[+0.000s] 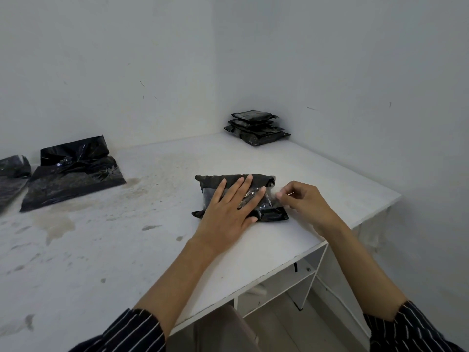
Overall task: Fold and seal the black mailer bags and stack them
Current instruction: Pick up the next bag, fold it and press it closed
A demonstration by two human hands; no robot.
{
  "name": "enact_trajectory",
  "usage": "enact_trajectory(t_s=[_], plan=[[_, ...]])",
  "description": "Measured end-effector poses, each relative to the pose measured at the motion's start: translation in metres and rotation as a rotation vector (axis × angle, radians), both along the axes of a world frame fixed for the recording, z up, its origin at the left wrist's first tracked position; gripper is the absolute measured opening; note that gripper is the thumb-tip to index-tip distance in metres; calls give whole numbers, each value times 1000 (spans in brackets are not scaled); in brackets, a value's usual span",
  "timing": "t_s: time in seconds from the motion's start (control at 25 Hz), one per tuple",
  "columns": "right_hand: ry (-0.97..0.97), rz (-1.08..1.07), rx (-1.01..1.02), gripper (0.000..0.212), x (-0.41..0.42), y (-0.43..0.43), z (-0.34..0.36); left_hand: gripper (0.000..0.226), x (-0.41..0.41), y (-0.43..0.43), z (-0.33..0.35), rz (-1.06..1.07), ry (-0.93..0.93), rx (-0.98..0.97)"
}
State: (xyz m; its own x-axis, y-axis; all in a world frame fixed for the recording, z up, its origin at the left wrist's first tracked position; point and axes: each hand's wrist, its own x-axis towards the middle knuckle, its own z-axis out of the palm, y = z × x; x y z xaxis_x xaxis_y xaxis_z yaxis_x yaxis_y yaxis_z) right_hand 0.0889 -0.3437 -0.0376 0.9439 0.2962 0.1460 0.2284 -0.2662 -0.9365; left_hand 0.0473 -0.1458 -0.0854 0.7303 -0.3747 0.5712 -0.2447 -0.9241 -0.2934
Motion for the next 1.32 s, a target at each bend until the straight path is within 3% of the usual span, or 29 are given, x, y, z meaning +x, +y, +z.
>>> enact_trajectory(t_s=[0.16, 0.28, 0.36, 0.44, 0.6, 0.8, 0.96, 1.08, 1.2, 1.32], plan=[[-115, -221, -207, 10, 5, 8, -13, 57, 2, 2, 1, -3, 2, 1], [-527, -490, -110, 15, -23, 18, -12, 58, 1, 0, 0, 5, 25, -7], [-662, -466, -81, 19, -45, 31, -10, 57, 1, 1, -1, -12, 31, -31], [-598, -381, -168, 25, -56, 45, -14, 59, -1, 1, 0, -36, 35, -63], [-444, -339, -553, 40, -48, 59, -26, 65, -5, -2, 5, -54, 83, -159], [-422, -345, -717, 44, -42, 58, -26, 66, -7, 0, 2, 19, 78, -319], [-260, -263, -667, 34, -32, 43, -23, 87, -17, 11, 5, 235, 134, -644], [-473, -399, -518, 32, -27, 41, -9, 88, -30, 19, 12, 295, 221, -955], [-599, -188, -486, 45, -6, 53, 10, 84, -30, 30, 16, 289, 285, -1230], [-487, -24, -595, 52, 16, 69, 5, 63, -28, 33, 18, 226, 277, -1345]])
